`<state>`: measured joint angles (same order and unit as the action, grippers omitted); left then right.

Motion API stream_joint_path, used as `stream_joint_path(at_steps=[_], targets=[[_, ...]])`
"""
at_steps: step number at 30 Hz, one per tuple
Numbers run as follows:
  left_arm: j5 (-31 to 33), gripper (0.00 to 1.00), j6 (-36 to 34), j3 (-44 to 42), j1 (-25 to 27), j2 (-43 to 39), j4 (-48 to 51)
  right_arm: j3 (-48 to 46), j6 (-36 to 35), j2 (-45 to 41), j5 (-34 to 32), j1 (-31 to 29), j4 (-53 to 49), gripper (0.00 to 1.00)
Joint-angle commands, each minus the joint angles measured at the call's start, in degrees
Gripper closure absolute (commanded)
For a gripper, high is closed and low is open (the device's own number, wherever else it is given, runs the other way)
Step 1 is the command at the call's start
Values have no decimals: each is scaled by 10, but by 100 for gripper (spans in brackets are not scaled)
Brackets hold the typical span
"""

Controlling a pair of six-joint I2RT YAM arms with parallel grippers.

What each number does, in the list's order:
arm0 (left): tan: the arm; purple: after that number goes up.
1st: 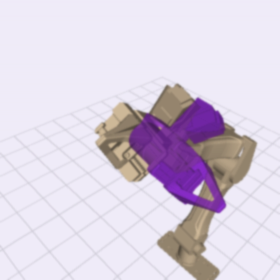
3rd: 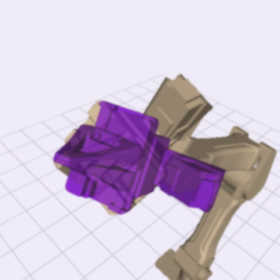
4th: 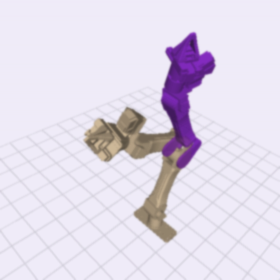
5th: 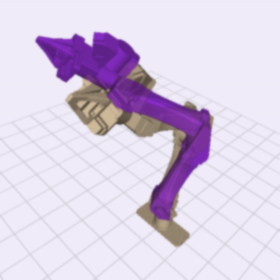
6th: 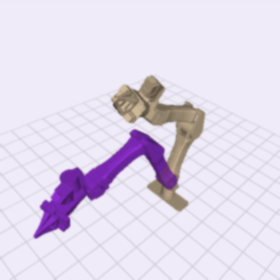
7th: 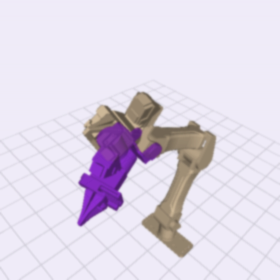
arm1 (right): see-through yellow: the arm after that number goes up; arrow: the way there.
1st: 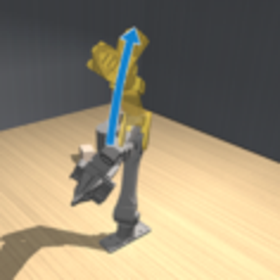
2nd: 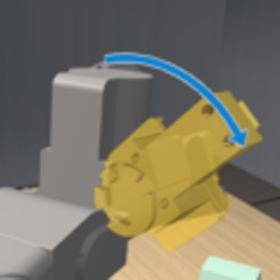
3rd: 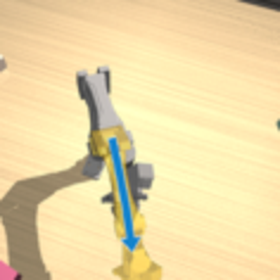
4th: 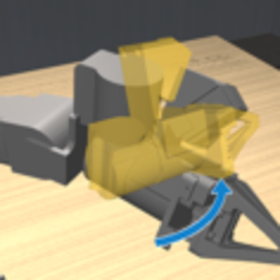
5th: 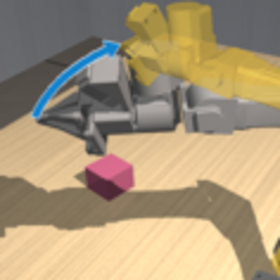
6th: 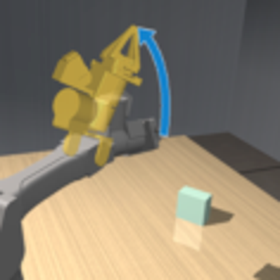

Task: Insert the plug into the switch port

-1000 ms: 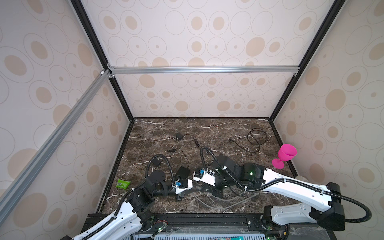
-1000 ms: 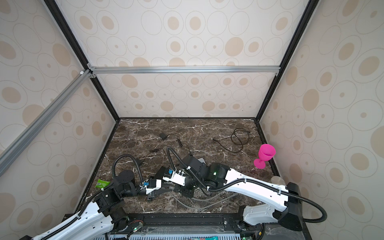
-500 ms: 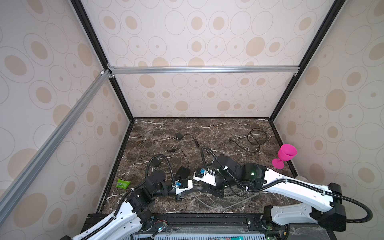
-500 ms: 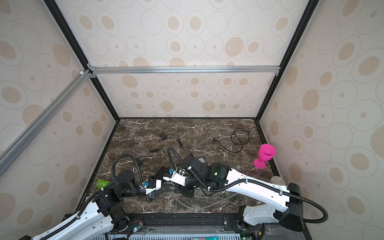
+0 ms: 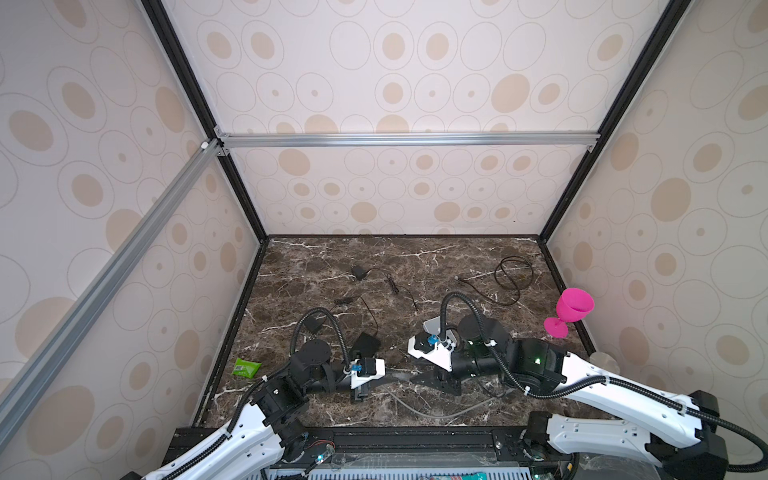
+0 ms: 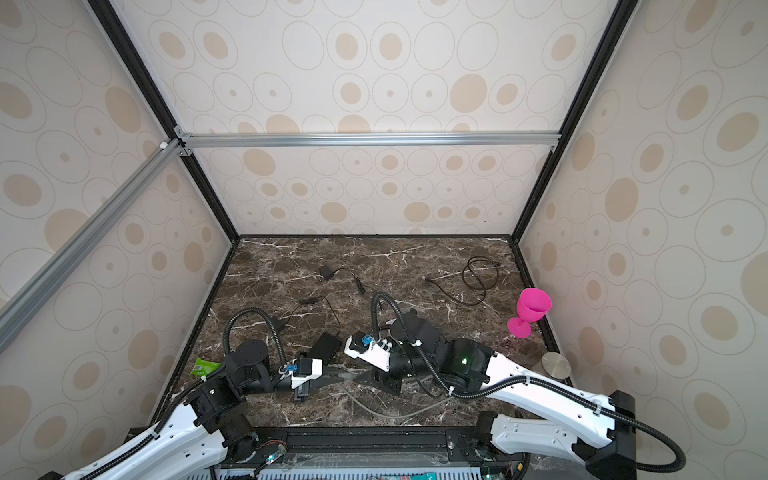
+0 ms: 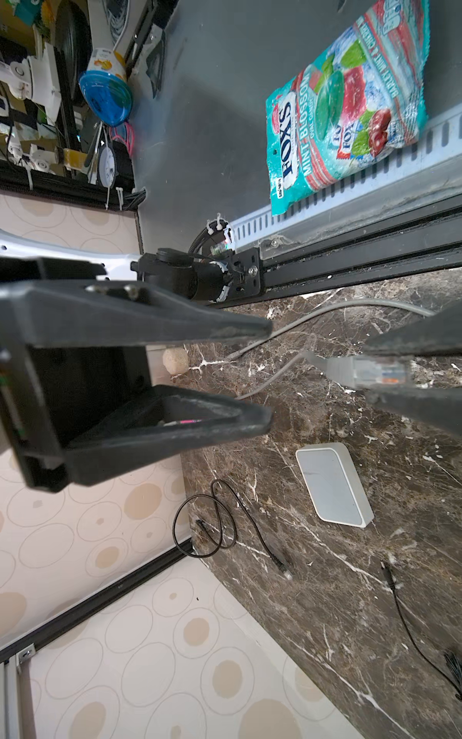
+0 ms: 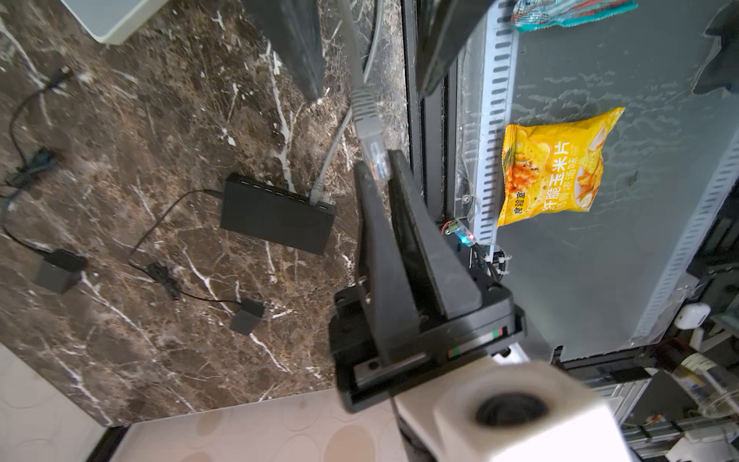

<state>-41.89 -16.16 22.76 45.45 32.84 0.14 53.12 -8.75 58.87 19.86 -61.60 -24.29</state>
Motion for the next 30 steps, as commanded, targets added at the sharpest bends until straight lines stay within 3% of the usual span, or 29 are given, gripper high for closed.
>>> stream_joint_path(at_steps=[1,9,21,30], targets=[[-6,96,-20,25,5,0,6,-31,-33,14,33,-1,60,62],[-11,96,-19,24,5,1,6,-58,-29,23,11,-1,127,66],[-12,96,-22,25,5,3,8,-62,-39,30,47,-1,109,73],[-13,96,-21,25,4,4,8,-66,-58,22,28,-1,74,74]])
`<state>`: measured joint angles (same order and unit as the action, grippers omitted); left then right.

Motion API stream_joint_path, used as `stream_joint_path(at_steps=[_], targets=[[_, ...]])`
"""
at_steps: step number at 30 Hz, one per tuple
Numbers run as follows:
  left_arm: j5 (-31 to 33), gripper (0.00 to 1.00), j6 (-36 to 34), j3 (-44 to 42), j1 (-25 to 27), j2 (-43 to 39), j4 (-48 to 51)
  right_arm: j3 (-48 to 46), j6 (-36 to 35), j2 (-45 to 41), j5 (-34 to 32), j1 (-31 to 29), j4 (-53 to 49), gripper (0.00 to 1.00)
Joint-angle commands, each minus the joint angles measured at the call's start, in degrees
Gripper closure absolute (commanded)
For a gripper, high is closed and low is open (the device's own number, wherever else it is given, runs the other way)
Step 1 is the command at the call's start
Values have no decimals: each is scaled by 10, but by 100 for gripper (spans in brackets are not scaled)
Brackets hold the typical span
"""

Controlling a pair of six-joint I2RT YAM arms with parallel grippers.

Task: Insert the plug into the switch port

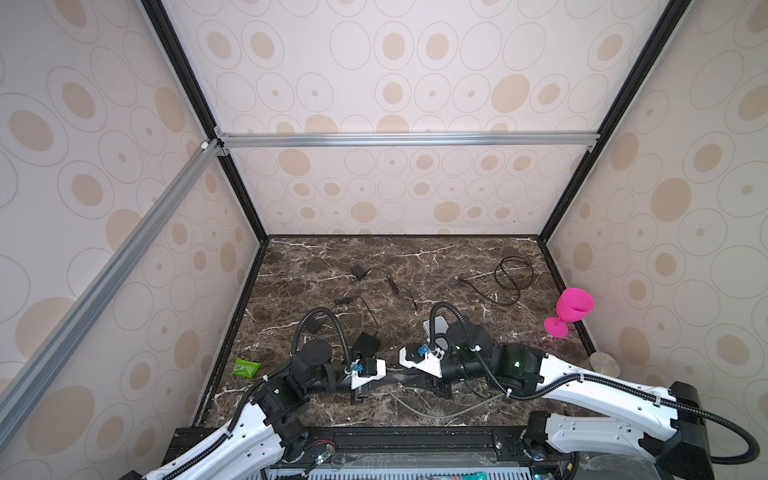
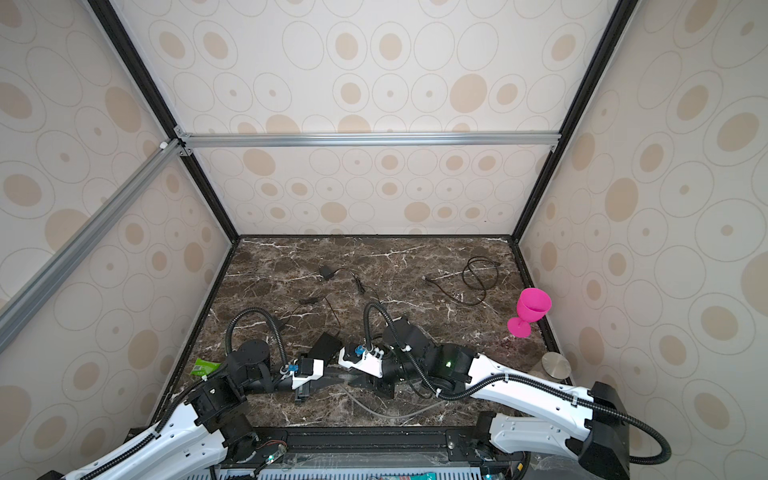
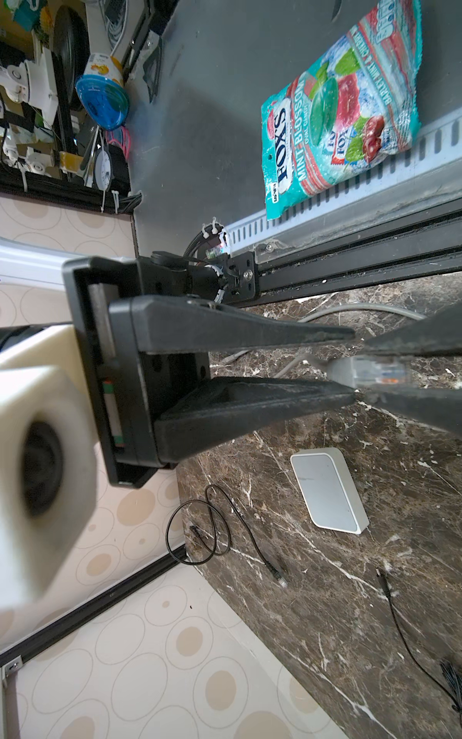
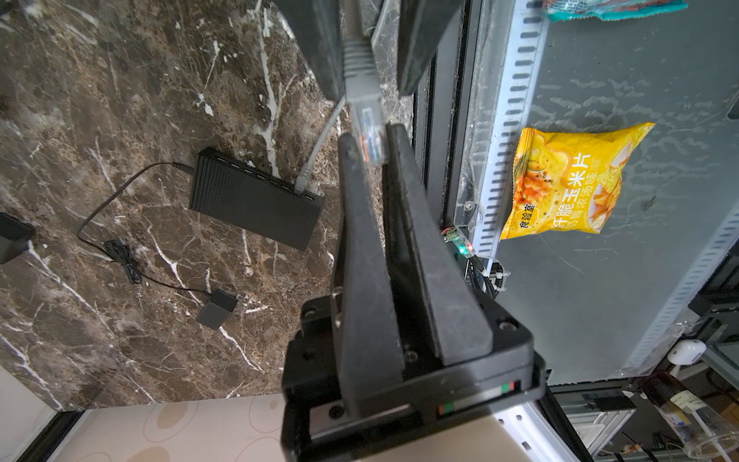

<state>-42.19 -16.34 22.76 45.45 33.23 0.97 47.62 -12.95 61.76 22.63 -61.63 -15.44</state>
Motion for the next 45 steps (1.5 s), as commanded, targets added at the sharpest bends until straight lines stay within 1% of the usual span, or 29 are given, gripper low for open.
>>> stream_joint_path(at_steps=[1,13,31,32,33,36,38,41,42,45], targets=[[-10,97,-19,25,5,0,0,-12,-16,-8,0,-1,-14,74],[-12,97,-19,25,6,2,-1,-17,-5,-2,0,-1,0,74],[-12,97,-19,25,6,2,0,-18,-10,6,-2,-1,1,75],[-12,97,-19,25,6,2,-1,-17,-9,8,-1,-1,1,76],[-12,97,-19,25,6,2,0,-15,-9,9,0,-1,1,81],[-12,97,-19,25,6,2,0,-14,-8,12,1,-1,3,83],[-12,97,-19,25,6,2,-2,-14,-8,13,2,-1,4,88],[-11,97,-16,25,6,2,-3,-15,-7,12,2,-1,5,90],[-11,97,-16,25,6,2,-4,-16,-5,12,2,0,5,94],[-11,95,-15,25,6,2,-4,-17,-3,7,-5,0,6,97]])
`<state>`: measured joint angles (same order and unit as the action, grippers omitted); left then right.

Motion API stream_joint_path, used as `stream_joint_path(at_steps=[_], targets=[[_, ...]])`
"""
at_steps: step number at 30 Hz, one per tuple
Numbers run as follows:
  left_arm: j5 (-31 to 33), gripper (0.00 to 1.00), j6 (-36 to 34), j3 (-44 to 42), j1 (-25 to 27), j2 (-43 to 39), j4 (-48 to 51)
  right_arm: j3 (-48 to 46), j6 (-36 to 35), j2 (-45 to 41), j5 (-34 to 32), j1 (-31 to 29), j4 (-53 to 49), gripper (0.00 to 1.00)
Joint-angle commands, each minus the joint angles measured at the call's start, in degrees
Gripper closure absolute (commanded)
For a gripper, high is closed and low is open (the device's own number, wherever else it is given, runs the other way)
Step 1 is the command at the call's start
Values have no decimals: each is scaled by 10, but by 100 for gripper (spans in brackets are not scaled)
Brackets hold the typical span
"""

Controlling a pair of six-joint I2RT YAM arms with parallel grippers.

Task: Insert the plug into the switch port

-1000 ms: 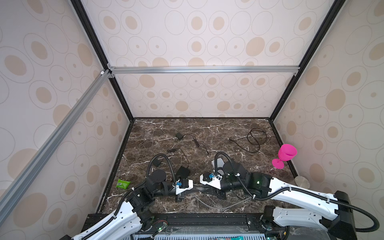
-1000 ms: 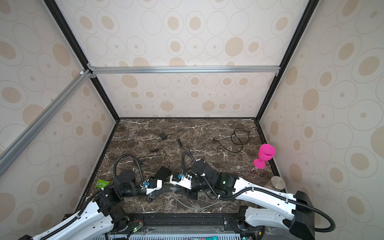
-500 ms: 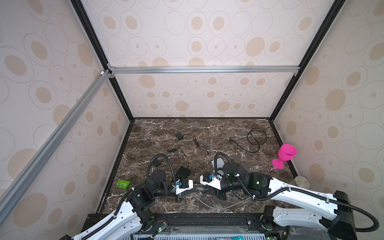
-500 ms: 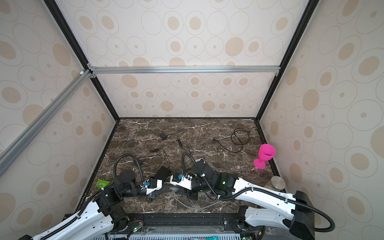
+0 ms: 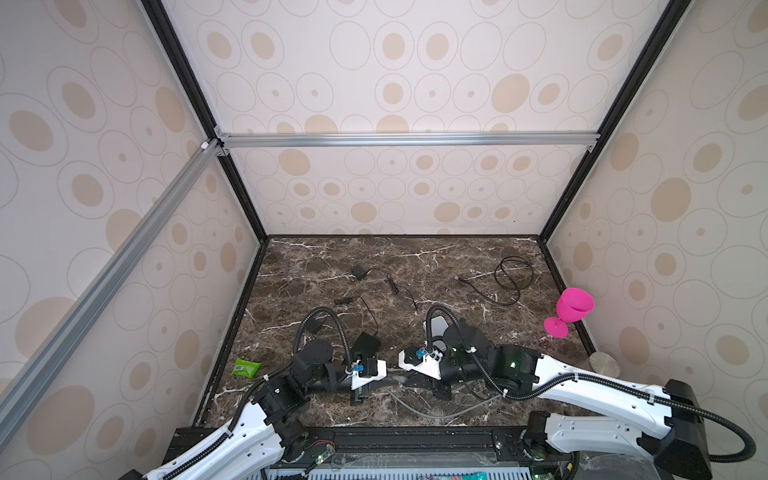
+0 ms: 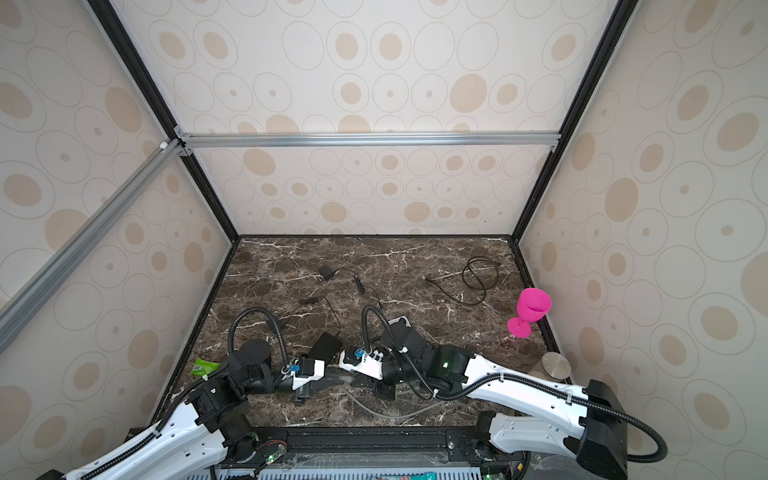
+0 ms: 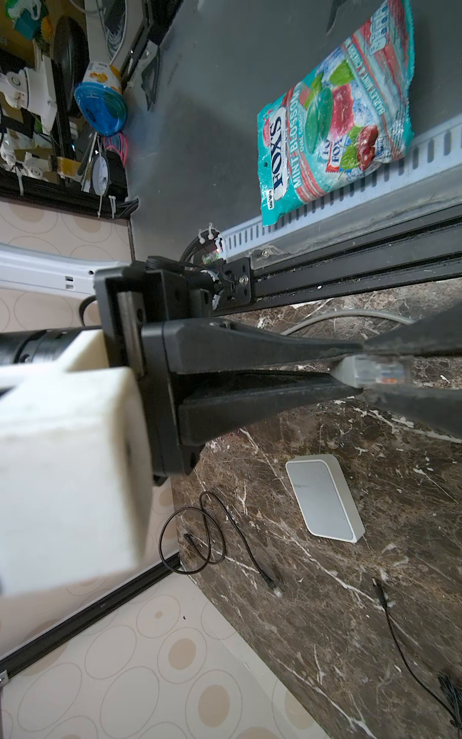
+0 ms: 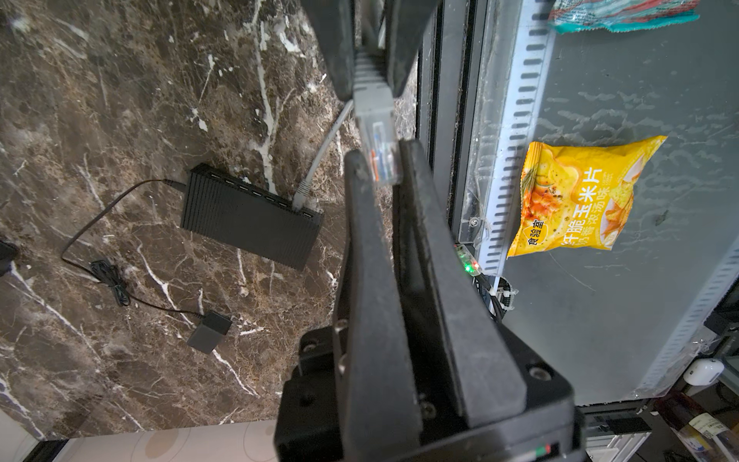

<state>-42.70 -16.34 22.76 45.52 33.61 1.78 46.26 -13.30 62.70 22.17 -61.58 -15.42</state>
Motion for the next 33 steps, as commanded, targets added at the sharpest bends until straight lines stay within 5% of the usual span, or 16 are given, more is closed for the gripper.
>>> stream_joint_path(at_steps=[1,2,4,5,6,9,12,14,21,27,33], targets=[[-6,90,-14,25,5,-2,-12,-5,2,-6,-5,-1,4,99],[-6,80,-11,24,5,-2,-13,-5,5,-9,-11,-1,3,100],[7,44,8,21,5,-5,-23,-6,22,-19,-40,-1,1,100],[17,7,24,19,5,-11,-29,-5,35,-23,-59,-1,-3,100],[38,2,50,17,5,-16,-39,-3,49,-27,-84,0,-10,100],[149,2,147,27,5,-24,-49,8,65,-34,-99,14,-48,100],[366,2,264,73,3,4,5,11,101,-33,-113,49,-74,100],[448,3,339,122,-8,54,78,5,122,-34,-126,65,-75,100],[328,21,502,136,-104,226,156,2,128,7,-171,69,-71,100],[385,2,568,70,-136,201,117,29,128,68,-185,68,-70,100],[413,2,594,39,-165,176,113,76,127,171,-167,68,-98,100]])
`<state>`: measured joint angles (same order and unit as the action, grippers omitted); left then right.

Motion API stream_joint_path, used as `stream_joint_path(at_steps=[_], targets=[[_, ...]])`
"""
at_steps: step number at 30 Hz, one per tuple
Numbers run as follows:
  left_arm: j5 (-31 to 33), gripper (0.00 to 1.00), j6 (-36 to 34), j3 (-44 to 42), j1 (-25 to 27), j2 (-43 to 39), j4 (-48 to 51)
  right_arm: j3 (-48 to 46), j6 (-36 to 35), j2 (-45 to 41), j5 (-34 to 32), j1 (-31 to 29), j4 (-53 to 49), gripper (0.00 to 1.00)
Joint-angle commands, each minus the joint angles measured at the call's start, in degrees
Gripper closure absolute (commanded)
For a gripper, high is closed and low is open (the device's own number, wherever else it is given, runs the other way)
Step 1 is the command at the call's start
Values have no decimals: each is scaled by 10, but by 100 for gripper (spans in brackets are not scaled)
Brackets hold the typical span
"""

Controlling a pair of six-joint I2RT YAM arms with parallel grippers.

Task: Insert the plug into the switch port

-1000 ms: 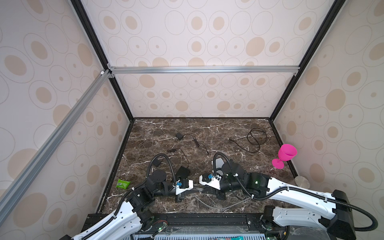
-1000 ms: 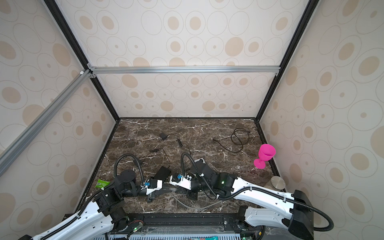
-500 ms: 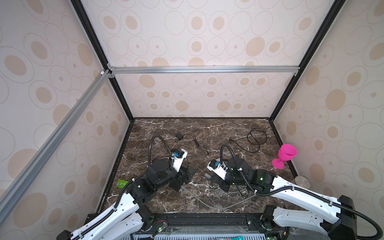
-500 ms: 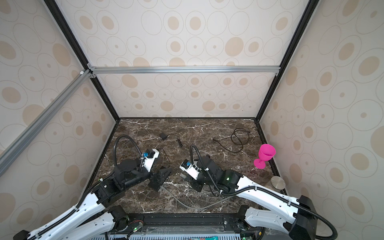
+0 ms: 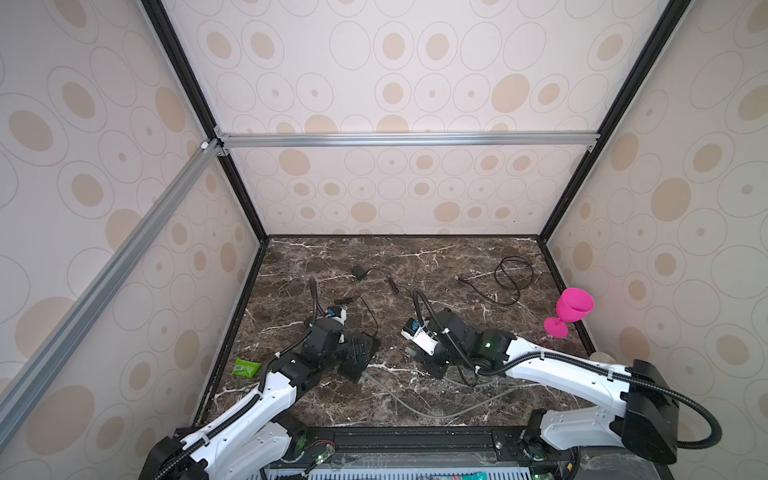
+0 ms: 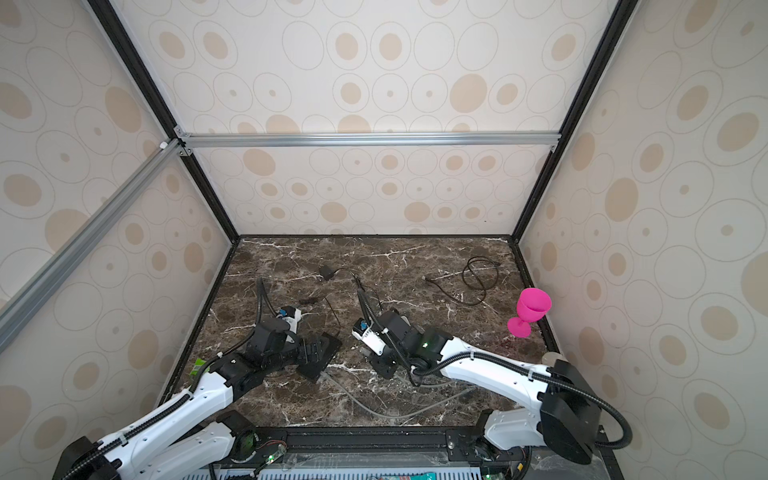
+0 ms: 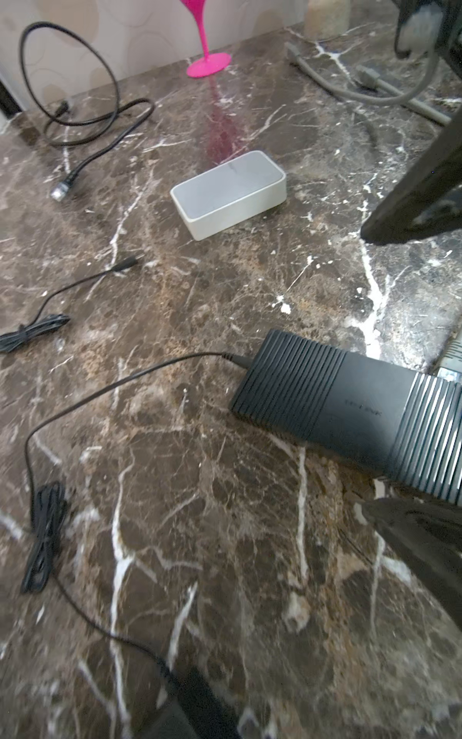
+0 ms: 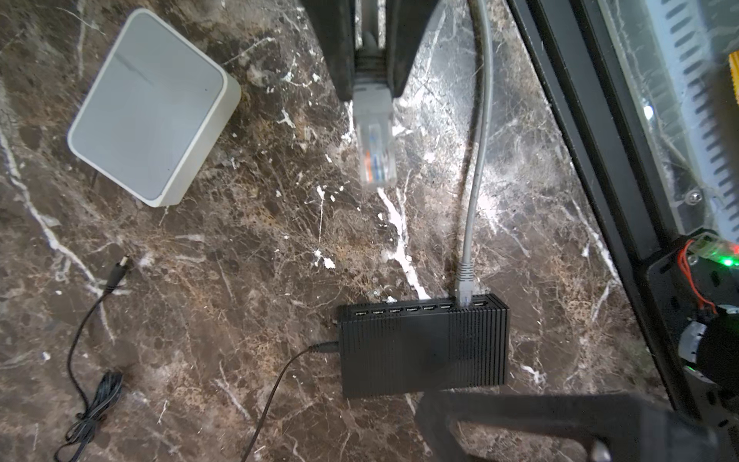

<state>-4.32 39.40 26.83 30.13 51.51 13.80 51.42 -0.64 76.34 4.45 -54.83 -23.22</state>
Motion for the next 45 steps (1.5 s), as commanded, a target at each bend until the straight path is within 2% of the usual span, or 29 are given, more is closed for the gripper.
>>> stream_joint_path(at_steps=[1,7,12,14,17,19,25,31,34,38,41,45], targets=[[33,2,38,-2,-12,3,-4,38,-2,56,15,-2,-30,100],[25,2,41,-1,-27,67,7,99,-19,148,30,-10,-77,100],[27,2,40,6,-34,73,-1,159,-45,213,7,-30,-137,100],[19,2,40,-2,-40,70,-12,143,-28,212,14,-29,-112,100],[-10,11,41,-17,-57,66,-25,108,22,200,41,-30,-59,100],[-22,12,44,-27,-73,53,-32,98,51,196,51,-31,-44,100],[-60,13,55,-67,-93,38,-59,106,62,181,53,-34,-53,100],[-72,10,31,-53,-107,52,-62,106,68,185,48,-34,-42,100],[-85,17,31,-44,-115,75,-81,133,50,208,46,-34,-59,100],[-118,38,10,-43,-118,130,-93,186,34,258,52,-34,-81,100],[-156,42,2,-44,-136,155,-116,206,44,292,62,-34,-65,100],[-177,47,1,-42,-148,184,-136,270,44,352,70,-34,-98,100]])
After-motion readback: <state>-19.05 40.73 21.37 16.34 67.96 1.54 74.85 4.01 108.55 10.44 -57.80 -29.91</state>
